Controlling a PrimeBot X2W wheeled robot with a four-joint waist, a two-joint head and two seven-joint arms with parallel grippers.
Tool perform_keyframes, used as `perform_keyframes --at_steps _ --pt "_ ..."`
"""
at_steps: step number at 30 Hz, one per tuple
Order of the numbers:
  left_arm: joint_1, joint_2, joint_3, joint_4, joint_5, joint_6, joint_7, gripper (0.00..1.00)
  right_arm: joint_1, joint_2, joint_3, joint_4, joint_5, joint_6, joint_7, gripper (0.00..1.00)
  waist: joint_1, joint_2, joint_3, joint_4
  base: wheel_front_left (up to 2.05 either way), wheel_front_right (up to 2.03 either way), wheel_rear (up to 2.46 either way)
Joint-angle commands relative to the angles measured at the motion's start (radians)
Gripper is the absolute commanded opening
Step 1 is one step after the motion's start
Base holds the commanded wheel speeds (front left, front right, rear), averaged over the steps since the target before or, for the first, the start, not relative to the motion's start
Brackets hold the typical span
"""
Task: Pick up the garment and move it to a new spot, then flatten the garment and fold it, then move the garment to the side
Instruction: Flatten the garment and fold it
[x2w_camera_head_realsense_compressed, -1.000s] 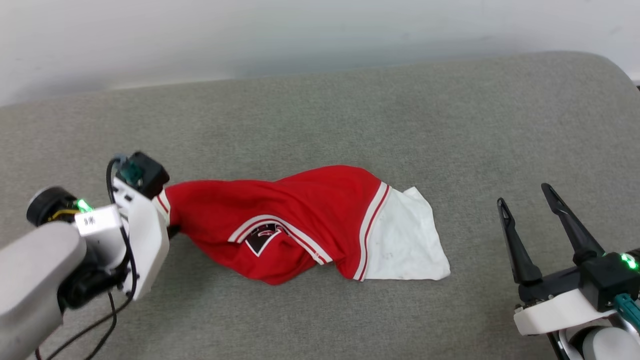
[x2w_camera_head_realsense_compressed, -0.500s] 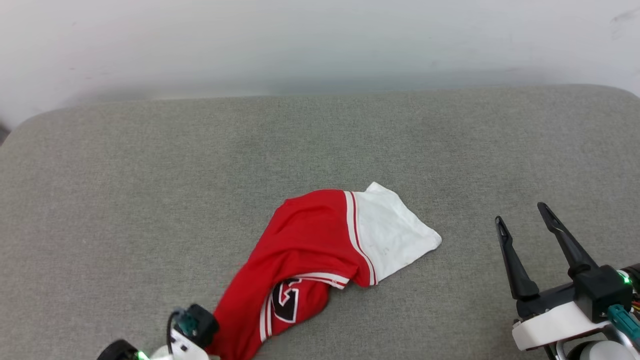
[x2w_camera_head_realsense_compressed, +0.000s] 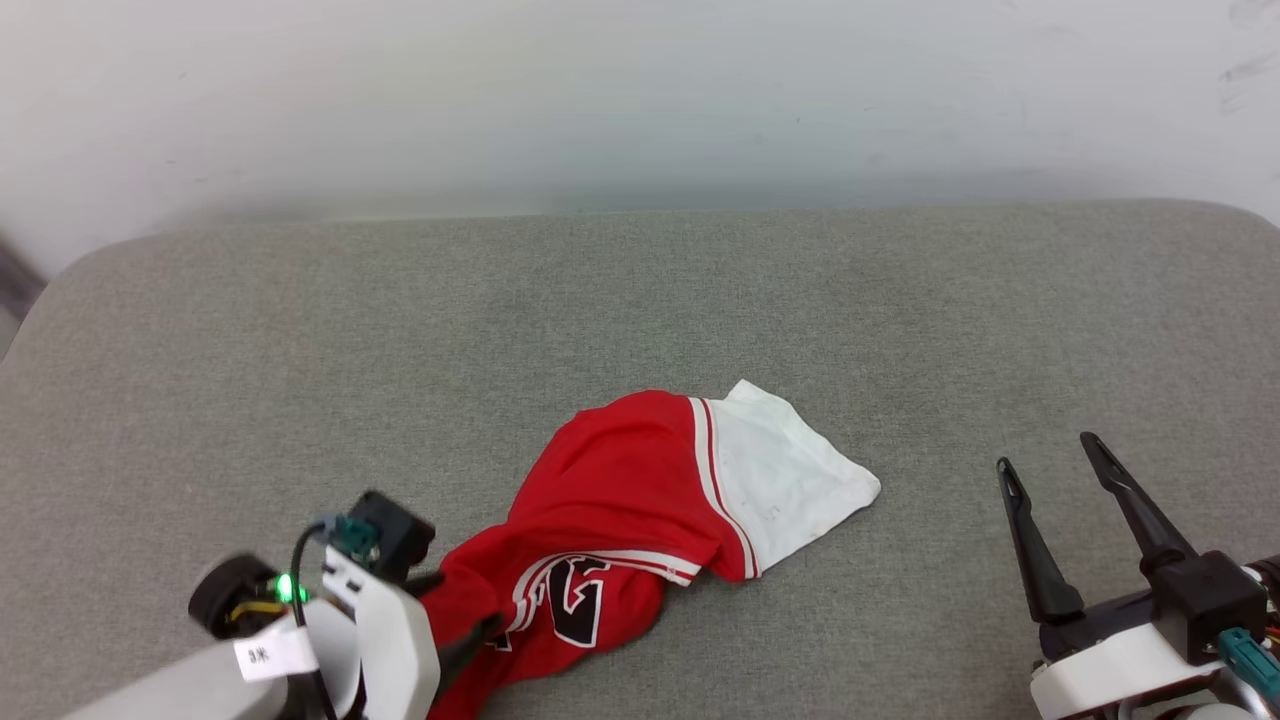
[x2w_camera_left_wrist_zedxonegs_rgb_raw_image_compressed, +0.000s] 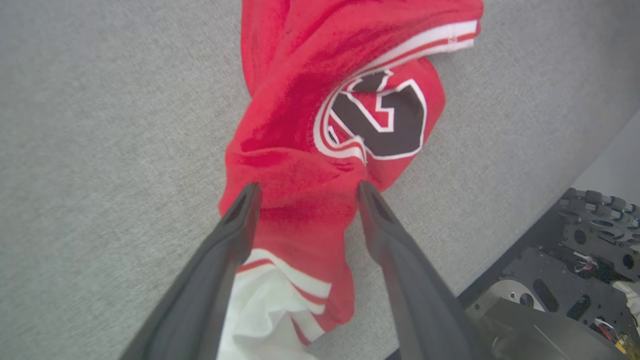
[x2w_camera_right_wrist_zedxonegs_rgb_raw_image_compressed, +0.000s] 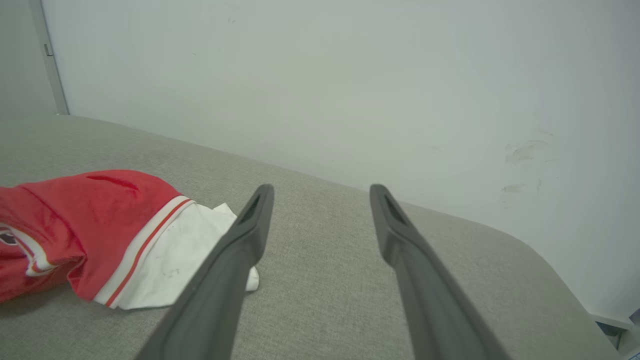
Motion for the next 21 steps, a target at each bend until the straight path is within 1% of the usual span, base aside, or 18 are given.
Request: perform_keyframes --at_steps 1,3,6,7,8,10,13,15,16,17,21 --pt "-0.026 0.017 0.014 -0.029 0.014 0.008 -0.004 1.0 0.003 0.005 0.0 -0.001 0.005 -0.001 -0.002 1.0 0.0001 -0.0001 0.0 -0.002 0.0 0.0 0.0" --pt "-0.072 0.031 0.05 -0.075 0.033 0.026 -0.018 1.0 -0.001 0.007 0.001 -0.004 0.006 -0.001 -0.002 1.0 0.0001 -0.0001 0.002 -0.006 0.0 0.0 0.0" --pt "-0.145 0.032 0.085 -0.109 0.074 0.037 -0.026 1.0 -0.01 0.008 0.002 -0.008 0.007 -0.001 -0.002 1.0 0.0001 -0.0001 0.01 -0.014 0.0 0.0 0.0" --pt "-0.17 0.027 0.086 -0.11 0.09 0.031 -0.015 1.0 -0.015 0.007 0.004 -0.008 0.008 -0.001 -0.002 1.0 0.0001 -0.0001 0.014 -0.019 0.0 0.0 0.0" --pt "-0.196 0.01 0.089 -0.109 0.094 0.023 -0.004 1.0 -0.02 0.006 0.005 -0.009 0.008 -0.001 -0.002 1.0 0.0001 -0.0001 0.018 -0.022 0.0 0.0 0.0" --pt "-0.249 -0.018 0.082 -0.093 0.111 -0.002 0.031 1.0 -0.029 0.004 0.009 -0.01 0.007 -0.001 -0.002 1.0 0.0001 -0.0001 0.029 -0.034 0.0 0.0 0.0" --pt "-0.329 -0.073 0.057 -0.038 0.129 -0.056 0.094 1.0 -0.046 0.001 0.016 -0.008 0.006 -0.001 -0.002 1.0 0.0001 -0.0001 0.047 -0.056 0.0 0.0 0.0" --pt "-0.363 -0.119 0.036 0.008 0.119 -0.093 0.142 1.0 -0.057 0.002 0.021 -0.007 0.005 -0.001 -0.002 1.0 0.0001 -0.0001 0.059 -0.072 0.0 0.0 0.0" --pt "-0.363 -0.119 0.036 0.008 0.119 -0.093 0.142 1.0 -0.057 0.002 0.021 -0.007 0.005 -0.001 -0.002 1.0 0.0001 -0.0001 0.059 -0.072 0.0 0.0 0.0" --pt "-0.396 -0.163 0.015 0.057 0.106 -0.129 0.189 1.0 -0.067 0.004 0.024 -0.006 0.005 -0.001 -0.002 1.0 0.0001 -0.0001 0.073 -0.088 0.0 0.0 0.0" --pt "-0.443 -0.237 -0.038 0.168 0.09 -0.189 0.273 1.0 -0.087 0.008 0.031 -0.003 0.006 -0.001 -0.002 1.0 0.0001 -0.0001 0.102 -0.119 0.0 0.0 0.0"
